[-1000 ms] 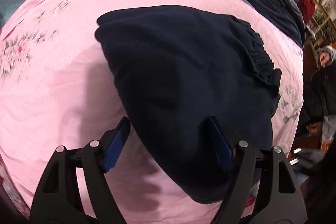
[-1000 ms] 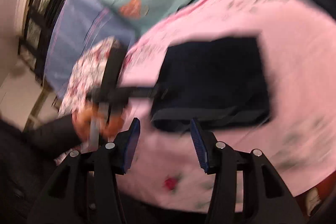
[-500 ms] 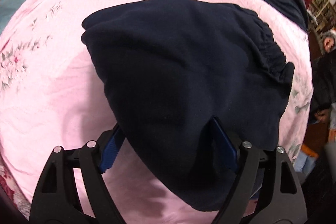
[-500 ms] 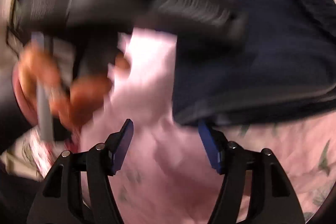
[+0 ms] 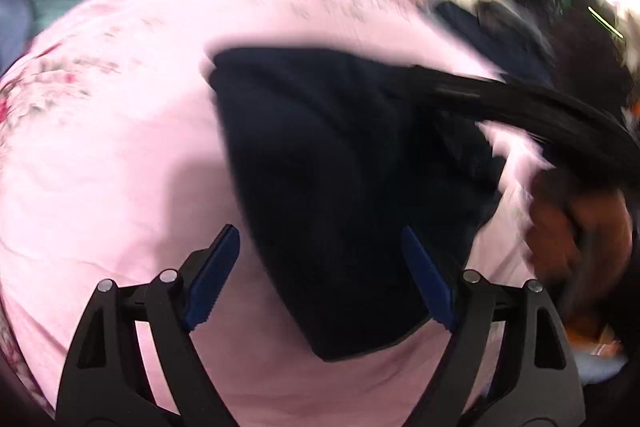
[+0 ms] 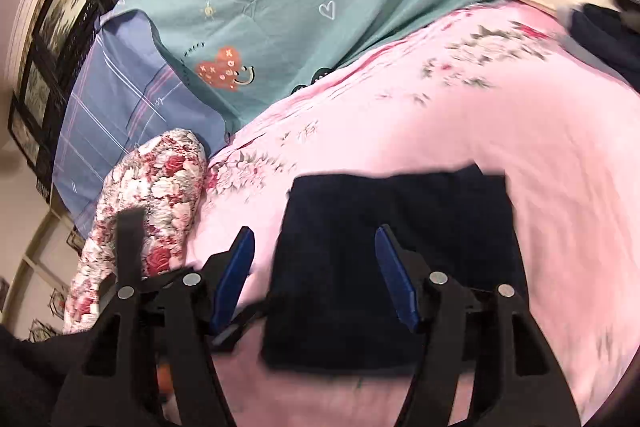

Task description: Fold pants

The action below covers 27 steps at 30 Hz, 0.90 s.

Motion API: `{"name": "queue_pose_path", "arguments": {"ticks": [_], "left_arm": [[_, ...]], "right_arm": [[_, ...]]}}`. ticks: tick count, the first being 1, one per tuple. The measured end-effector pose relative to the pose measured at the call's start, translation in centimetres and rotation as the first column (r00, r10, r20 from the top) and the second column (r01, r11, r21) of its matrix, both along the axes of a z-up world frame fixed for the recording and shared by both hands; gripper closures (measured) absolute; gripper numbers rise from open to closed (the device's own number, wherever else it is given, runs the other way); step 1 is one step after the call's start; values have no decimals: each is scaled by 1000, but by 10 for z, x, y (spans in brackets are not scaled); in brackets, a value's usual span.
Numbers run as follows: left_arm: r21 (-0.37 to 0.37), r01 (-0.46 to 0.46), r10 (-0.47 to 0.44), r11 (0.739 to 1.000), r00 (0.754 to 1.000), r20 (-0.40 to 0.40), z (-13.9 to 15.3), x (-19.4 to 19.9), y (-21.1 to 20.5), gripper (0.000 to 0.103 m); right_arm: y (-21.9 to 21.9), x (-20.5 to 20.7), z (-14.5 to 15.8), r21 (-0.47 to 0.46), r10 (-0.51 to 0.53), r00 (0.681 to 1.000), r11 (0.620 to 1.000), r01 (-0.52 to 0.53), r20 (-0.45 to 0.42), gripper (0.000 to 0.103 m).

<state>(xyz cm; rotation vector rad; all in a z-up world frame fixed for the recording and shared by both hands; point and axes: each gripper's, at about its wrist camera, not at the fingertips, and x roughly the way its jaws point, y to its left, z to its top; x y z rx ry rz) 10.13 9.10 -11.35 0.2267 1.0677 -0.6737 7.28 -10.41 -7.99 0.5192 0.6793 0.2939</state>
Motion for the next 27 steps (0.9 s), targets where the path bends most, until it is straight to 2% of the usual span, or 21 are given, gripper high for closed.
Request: {"name": "queue_pose_path", "arguments": {"ticks": [1,2,3,4,5,7,9,11,13,14,16,17,18,19,20,21,22,23,24,26,27], "left_arm": [[38,2,-2,999,1000,0,-15,-2,-3,19],[38,-22,23,999,1000,-15,-25,-2,-4,17],[4,-64,64,998,996,-58,-28,3,4,16],[-31,-92,89,995,991,-95,-25,7,11,16],[-46,-113,108,993,988,-110,-21,9,13,16],[-37,-135,130,990,986,-105,-20,4,14,16],[-45,-156,151,987,983,-107,-23,3,15,16],[-53,-190,182,980,974,-135,-25,6,16,15],[-52,-217,208,975,969,-133,-29,5,19,13],[-38,-228,223,973,969,-108,-30,3,19,13],[-12,-220,217,975,970,-104,-30,4,16,13],[-13,-214,213,977,973,-87,-20,4,16,13],[-4,-214,214,977,975,-59,-12,2,16,13],[19,-219,220,975,976,-9,-1,0,17,14],[32,-227,226,973,974,27,8,-2,18,14],[26,-239,238,971,970,52,18,-3,21,14],[3,-257,256,966,965,58,26,-4,26,14],[-16,-272,273,962,961,55,31,-4,29,14],[-46,-292,294,955,955,41,36,-5,32,14],[-47,-292,293,955,956,15,33,-3,31,14],[9,-281,281,960,960,-6,20,-2,18,14]], "right_arm": [[2,18,-11,-11,28,999,1000,-28,-19,40],[5,37,-32,-62,33,996,997,-39,-85,40],[-3,44,-56,-86,20,987,996,-35,-162,45],[-8,53,-77,-91,22,975,995,-43,-220,59],[-12,55,-78,-124,26,974,991,-56,-226,61],[-7,61,-59,-137,74,960,984,-115,-268,57],[-4,65,-26,-68,136,974,986,-151,-184,57],[8,82,-4,-32,205,972,977,-209,-112,56],[26,106,-4,-1,289,950,957,-291,-122,56],[40,124,-16,-9,330,930,942,-336,-161,56],[61,143,-50,-63,337,896,927,-369,-288,56],[64,156,-72,-74,319,875,927,-368,-365,54],[59,165,-93,-8,316,852,936,-352,-418,55],[51,167,-88,24,322,842,938,-346,-434,57],[43,161,-73,33,317,847,941,-336,-427,56],[30,149,-50,43,310,875,947,-317,-373,56],[18,135,-32,46,303,898,951,-304,-319,51],[3,119,-13,39,283,922,958,-283,-264,42],[-17,96,7,9,239,945,970,-243,-222,40],[-40,60,25,-18,206,958,977,-213,-200,40],[-49,39,27,-24,213,957,975,-222,-197,40]]}}
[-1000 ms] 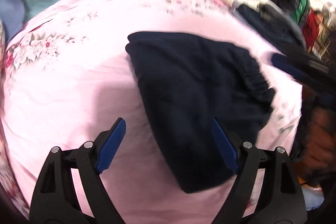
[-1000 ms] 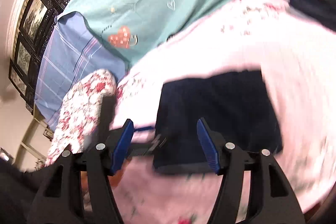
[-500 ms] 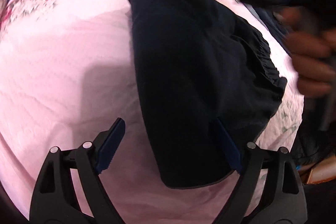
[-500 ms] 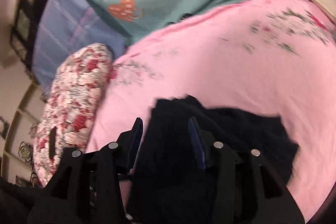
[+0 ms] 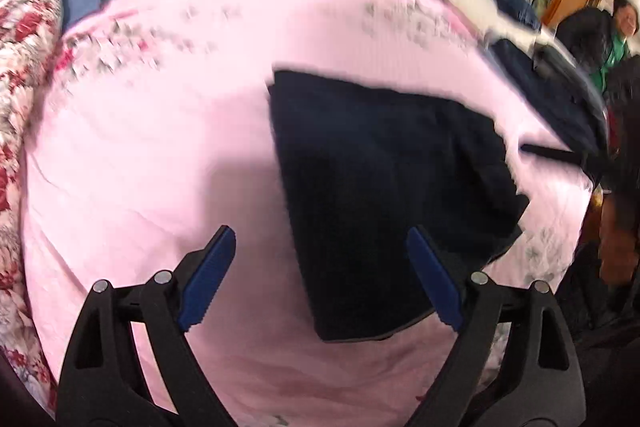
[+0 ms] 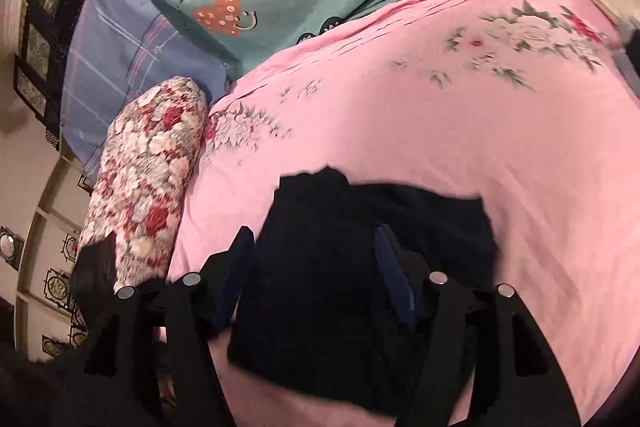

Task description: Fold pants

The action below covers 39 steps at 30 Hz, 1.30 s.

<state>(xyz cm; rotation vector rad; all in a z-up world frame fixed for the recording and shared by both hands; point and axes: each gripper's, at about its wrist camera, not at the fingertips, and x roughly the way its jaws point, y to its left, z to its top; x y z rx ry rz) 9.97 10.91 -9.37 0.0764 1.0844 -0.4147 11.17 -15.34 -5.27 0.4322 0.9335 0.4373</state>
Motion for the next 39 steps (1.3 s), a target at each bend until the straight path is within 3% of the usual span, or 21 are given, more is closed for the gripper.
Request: {"name": "queue_pose_path", "arguments": {"ticks": [2,4,5,7,11,13,17,22,25,27,30,31,32,33,34,36,39], "left_arm": [[135,40,-34,990,998,-45,-36,-3,-29,13],[103,2,2,995,999,-32,-25,4,-29,13],[79,-10,12,997,1000,-28,-16,7,-28,13],[53,-55,55,997,998,14,6,18,-22,9],[82,-139,136,987,990,42,9,60,-22,6],[78,-166,165,983,986,20,3,73,-23,6],[66,-208,212,976,976,-59,-18,109,-29,6],[66,-186,192,980,977,-91,-37,121,-28,2],[-5,-167,163,986,970,-180,-51,131,-25,2],[-56,-149,130,987,958,-257,-65,139,-22,2],[-76,-89,71,993,973,-219,-68,143,-27,3],[-81,-69,52,994,979,-198,-66,141,-31,8],[-105,-41,21,994,983,-181,-65,139,-34,35],[-140,3,-28,990,984,-179,-63,135,-40,49],[-131,7,-26,991,989,-145,-59,131,-44,53],[-154,4,-22,988,993,-115,-53,123,-43,70],[-250,-43,13,967,993,-120,-37,122,-33,79]], "right_arm": [[-5,-25,-18,-47,44,998,998,-46,-43,40],[-1,-31,-62,-158,44,981,985,-74,-189,41],[-1,-38,-75,-216,33,986,974,-69,-165,42],[9,-35,-62,-260,48,983,961,-94,-178,41],[-4,-26,-31,-252,30,991,966,-64,-134,37],[-12,-19,-26,-291,16,993,955,-50,-118,36],[-34,-3,-33,-286,25,990,956,-64,-138,36],[-31,25,-45,-305,61,986,946,-107,-154,36],[-32,38,-52,-315,56,984,943,-108,-170,35],[-33,51,-63,-285,62,977,951,-119,-202,32],[-36,72,-83,-264,63,967,956,-130,-249,18],[-37,77,-88,-253,67,965,958,-133,-252,7],[-39,82,-94,-248,67,963,959,-134,-262,3],[-43,87,-101,-198,77,955,970,-138,-287,3],[-47,89,-105,-137,88,947,981,-136,-310,5],[-44,89,-105,-90,118,946,984,-151,-301,46],[-30,87,-92,-142,142,949,972,-187,-280,63]]}}
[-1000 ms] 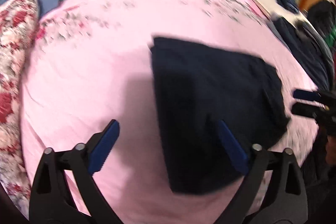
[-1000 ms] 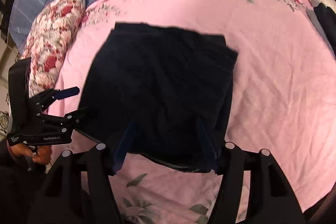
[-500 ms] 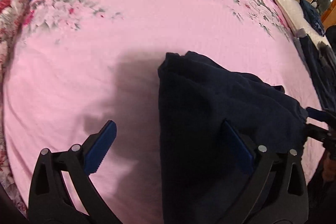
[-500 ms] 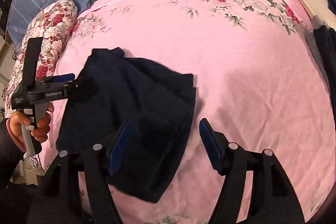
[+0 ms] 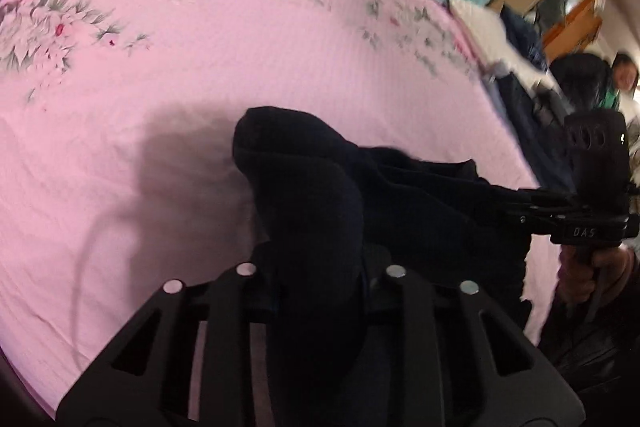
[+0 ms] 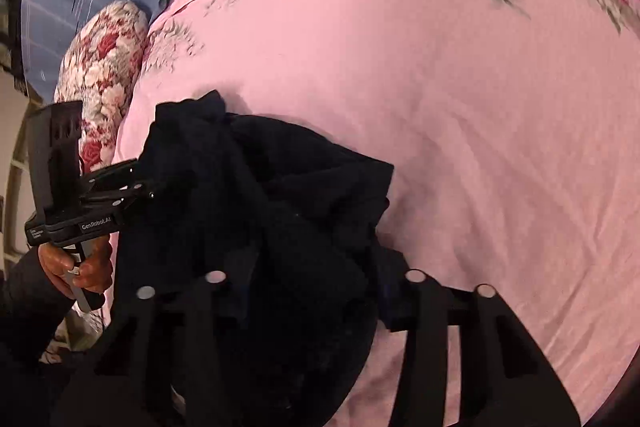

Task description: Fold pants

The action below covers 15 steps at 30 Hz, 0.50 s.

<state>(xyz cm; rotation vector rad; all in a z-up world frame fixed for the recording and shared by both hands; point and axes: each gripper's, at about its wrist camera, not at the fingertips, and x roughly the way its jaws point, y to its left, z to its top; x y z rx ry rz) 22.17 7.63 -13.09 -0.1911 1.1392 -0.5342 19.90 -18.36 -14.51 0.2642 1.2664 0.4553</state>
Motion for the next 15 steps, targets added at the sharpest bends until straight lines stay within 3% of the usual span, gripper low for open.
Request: {"name": "queue_pose_path", "arguments": {"ticks": [3,7,8,10,11,12,14,15], "left_arm": [[-9,-35,36,999,996,84,26,9,4,79],[10,-86,83,996,981,176,50,60,5,78],[57,-97,84,994,977,198,46,80,-1,73],[152,-137,109,979,978,178,29,106,-6,46],[230,-182,151,956,977,148,13,121,-9,26],[306,-226,198,925,973,122,2,129,-8,17],[287,-264,236,921,963,129,9,120,-1,16],[305,-320,278,897,945,172,21,106,4,9]], "right_arm": [[-4,2,24,65,-19,999,998,17,27,69],[9,25,73,49,17,983,998,-27,185,70],[10,36,79,47,18,979,998,-29,203,70],[13,70,84,27,14,969,999,-21,245,70],[15,86,81,16,9,967,1000,-14,256,69],[18,107,71,-8,10,968,1000,-8,251,68],[23,134,44,-102,7,977,995,14,212,56],[24,140,33,-185,-8,980,982,45,200,54]]}}
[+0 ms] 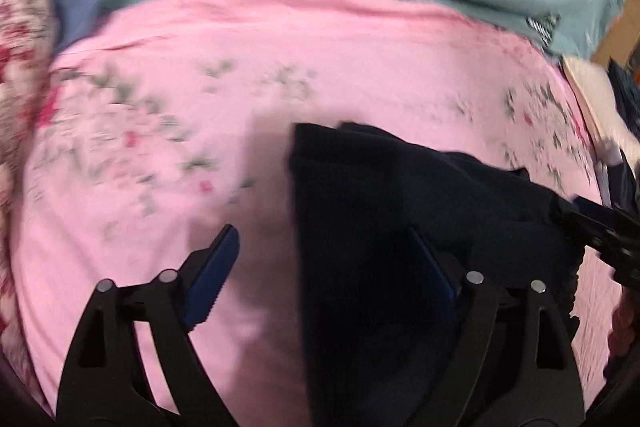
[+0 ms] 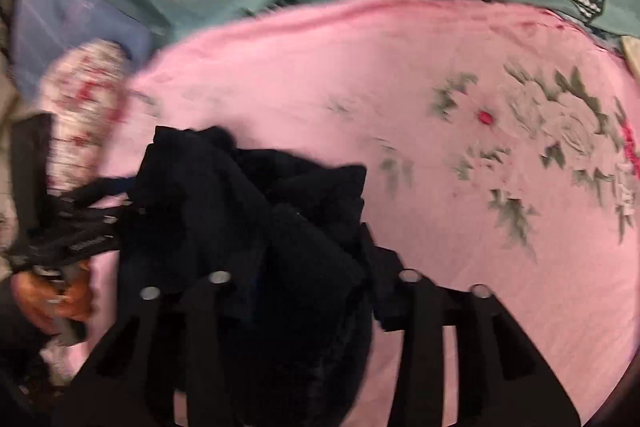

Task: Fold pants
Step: 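Release the folded pants and pull both tools back from them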

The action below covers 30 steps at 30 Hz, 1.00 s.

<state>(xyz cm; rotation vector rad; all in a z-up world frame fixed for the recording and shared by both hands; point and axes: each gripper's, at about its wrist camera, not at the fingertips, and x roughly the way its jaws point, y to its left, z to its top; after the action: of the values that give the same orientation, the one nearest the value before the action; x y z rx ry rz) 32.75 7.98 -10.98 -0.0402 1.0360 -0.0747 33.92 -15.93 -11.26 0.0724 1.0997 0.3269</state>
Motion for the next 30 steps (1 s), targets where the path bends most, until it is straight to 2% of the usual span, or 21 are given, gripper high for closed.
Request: {"name": "queue_pose_path", "arguments": {"ticks": [1,3,5,6,8,10,12,16,21,30], "left_arm": [[41,-39,38,998,999,28,12,-17,3,7],[88,-73,67,994,996,60,33,-51,3,5],[125,-105,97,987,993,72,55,-87,-3,4],[130,-110,101,985,992,76,65,-105,2,4],[141,-128,116,982,989,89,82,-131,-6,4],[115,-131,122,985,989,83,98,-158,-16,2],[80,-100,95,992,994,58,107,-180,-27,2],[69,-33,28,997,997,68,116,-214,-42,2],[72,24,-30,997,996,81,119,-240,-45,2],[59,41,-48,997,992,118,128,-260,-41,2]], "right_arm": [[0,0,-4,-35,-20,1000,999,19,-2,52],[-12,-26,16,31,-67,996,997,66,58,42],[-23,-55,39,83,-96,989,993,87,111,1],[-26,-74,51,106,-91,988,991,78,128,1],[-27,-98,66,75,-85,986,994,75,140,1],[-23,-123,80,39,-91,981,996,85,169,1],[-19,-141,89,27,-81,984,997,78,157,1],[-9,-175,97,1,-46,991,999,46,122,1],[-2,-214,105,-29,-54,987,998,59,152,1],[5,-250,103,-47,-101,985,993,108,139,1]]}}
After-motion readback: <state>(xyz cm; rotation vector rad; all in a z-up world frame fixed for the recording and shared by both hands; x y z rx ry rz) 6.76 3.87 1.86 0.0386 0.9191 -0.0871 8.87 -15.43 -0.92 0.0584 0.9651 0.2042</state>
